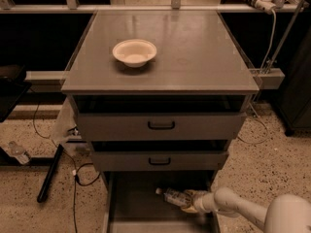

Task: Place blue plastic bottle into bottom drawer

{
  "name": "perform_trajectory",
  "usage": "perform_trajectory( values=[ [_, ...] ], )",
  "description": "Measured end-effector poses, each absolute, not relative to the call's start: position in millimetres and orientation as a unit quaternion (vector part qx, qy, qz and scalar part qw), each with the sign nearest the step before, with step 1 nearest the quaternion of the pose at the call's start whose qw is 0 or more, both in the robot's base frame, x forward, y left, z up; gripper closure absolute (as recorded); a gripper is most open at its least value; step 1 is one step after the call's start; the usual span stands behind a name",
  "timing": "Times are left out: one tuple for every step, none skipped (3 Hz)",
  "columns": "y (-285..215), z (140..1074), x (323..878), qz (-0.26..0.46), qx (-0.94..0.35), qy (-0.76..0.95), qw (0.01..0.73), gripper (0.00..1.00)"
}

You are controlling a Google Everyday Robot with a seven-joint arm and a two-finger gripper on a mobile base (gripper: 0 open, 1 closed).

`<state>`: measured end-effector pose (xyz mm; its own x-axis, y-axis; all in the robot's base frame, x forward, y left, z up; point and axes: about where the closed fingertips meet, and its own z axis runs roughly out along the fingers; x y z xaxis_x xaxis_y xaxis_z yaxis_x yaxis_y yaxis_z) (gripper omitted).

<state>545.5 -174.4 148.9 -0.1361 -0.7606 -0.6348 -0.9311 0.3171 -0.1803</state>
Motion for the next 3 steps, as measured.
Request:
perform_trajectory(
  values=[
    [-174.4,148.9,545.5,0.130,-0.570,0.742,0.328,0.13],
    [-174.3,148.9,545.4,0.130,-0.570,0.742,0.328,0.00],
    [-174.3,148.9,545.4,0.130,-0.570,0.742,0.328,0.00]
  ],
)
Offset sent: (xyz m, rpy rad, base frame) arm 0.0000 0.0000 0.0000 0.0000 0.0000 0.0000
